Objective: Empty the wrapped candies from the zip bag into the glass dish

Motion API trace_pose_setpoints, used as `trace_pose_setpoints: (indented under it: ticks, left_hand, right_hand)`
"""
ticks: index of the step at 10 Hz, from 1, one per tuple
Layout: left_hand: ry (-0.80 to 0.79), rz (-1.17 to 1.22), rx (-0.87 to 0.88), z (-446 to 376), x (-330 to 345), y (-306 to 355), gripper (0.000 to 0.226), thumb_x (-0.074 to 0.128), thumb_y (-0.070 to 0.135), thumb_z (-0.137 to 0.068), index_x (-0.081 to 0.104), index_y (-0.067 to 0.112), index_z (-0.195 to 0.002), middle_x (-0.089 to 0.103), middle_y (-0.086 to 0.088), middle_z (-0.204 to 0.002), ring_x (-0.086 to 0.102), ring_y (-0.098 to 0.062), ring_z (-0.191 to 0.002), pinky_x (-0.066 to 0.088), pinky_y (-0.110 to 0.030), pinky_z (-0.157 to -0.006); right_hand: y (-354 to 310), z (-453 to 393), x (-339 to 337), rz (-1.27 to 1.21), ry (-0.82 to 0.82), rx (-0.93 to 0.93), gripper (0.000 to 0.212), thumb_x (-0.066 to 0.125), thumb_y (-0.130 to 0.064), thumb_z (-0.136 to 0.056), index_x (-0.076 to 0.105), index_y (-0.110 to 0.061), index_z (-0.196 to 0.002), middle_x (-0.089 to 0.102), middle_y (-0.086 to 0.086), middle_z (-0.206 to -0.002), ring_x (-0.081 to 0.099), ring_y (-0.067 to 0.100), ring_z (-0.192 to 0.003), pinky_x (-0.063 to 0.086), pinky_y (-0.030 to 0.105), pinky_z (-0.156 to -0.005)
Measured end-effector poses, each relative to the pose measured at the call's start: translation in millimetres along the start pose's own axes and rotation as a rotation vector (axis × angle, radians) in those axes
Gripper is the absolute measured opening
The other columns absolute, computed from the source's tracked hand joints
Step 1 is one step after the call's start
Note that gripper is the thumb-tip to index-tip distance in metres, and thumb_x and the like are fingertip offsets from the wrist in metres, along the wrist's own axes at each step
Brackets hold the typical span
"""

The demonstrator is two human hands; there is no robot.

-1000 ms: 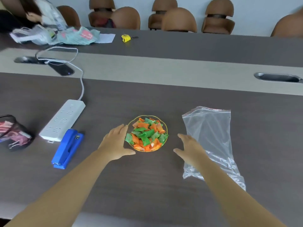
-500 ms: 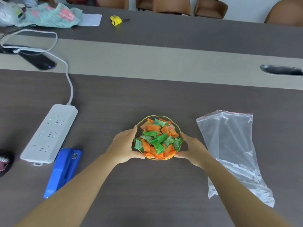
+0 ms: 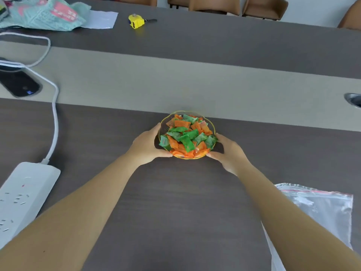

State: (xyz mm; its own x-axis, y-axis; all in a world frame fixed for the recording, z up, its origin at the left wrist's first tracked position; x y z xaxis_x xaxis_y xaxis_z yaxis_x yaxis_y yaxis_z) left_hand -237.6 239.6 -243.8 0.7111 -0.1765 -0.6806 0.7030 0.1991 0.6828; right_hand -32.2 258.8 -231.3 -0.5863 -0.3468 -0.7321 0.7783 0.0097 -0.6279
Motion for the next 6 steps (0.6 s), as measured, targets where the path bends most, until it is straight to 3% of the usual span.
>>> trace_pose_setpoints:
  ticks: [2, 3, 5, 6]
  left_hand:
    - [0.063, 0.137, -0.013, -77, -24, 0, 0.083, 0.074, 0.019, -0.071, 0.031, 0.025, -0.141, 0.05, 0.004, -0.138, 0.039, -0.013, -0.132, 0.028, -0.023, -0.098]
    - [0.09, 0.174, -0.008, -111, -35, 0, 0.077, 0.072, 0.016, -0.073, 0.034, 0.023, -0.14, 0.05, 0.003, -0.138, 0.041, -0.009, -0.126, 0.026, -0.018, -0.092]
    - [0.114, 0.2, 0.014, -158, -45, -2, 0.075, 0.071, 0.017, -0.074, 0.035, 0.02, -0.14, 0.045, 0.002, -0.143, 0.035, -0.014, -0.136, 0.024, -0.017, -0.097]
    - [0.159, 0.156, 0.026, -163, -51, 7, 0.072, 0.069, 0.023, -0.076, 0.034, 0.018, -0.139, 0.044, 0.001, -0.145, 0.035, -0.017, -0.137, 0.025, -0.02, -0.097]
  right_hand:
    - [-3, -92, -12, -0.024, 0.049, -0.056, 0.057, 0.061, -0.023, -0.08, 0.041, -0.018, -0.133, 0.053, 0.008, -0.134, 0.041, 0.029, -0.13, 0.036, 0.042, -0.104]
    - [-8, -132, -18, 0.004, 0.057, -0.066, 0.056, 0.058, -0.024, -0.083, 0.039, -0.017, -0.135, 0.048, 0.009, -0.139, 0.038, 0.029, -0.132, 0.033, 0.038, -0.104]
    - [-10, -182, -25, 0.016, 0.1, -0.07, 0.059, 0.055, -0.026, -0.086, 0.033, -0.013, -0.139, 0.041, 0.013, -0.144, 0.034, 0.03, -0.135, 0.028, 0.036, -0.108]
    - [-11, -190, -30, 0.048, 0.141, -0.012, 0.068, 0.053, -0.029, -0.087, 0.02, -0.01, -0.144, 0.035, 0.015, -0.148, 0.031, 0.031, -0.136, 0.027, 0.037, -0.109]
Point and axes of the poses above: each hand's wrist, its own z-axis away from the middle knuckle, its own x-axis out of the palm, y = z × x, the point moved 9 cm from there along -z, towards the middle knuckle
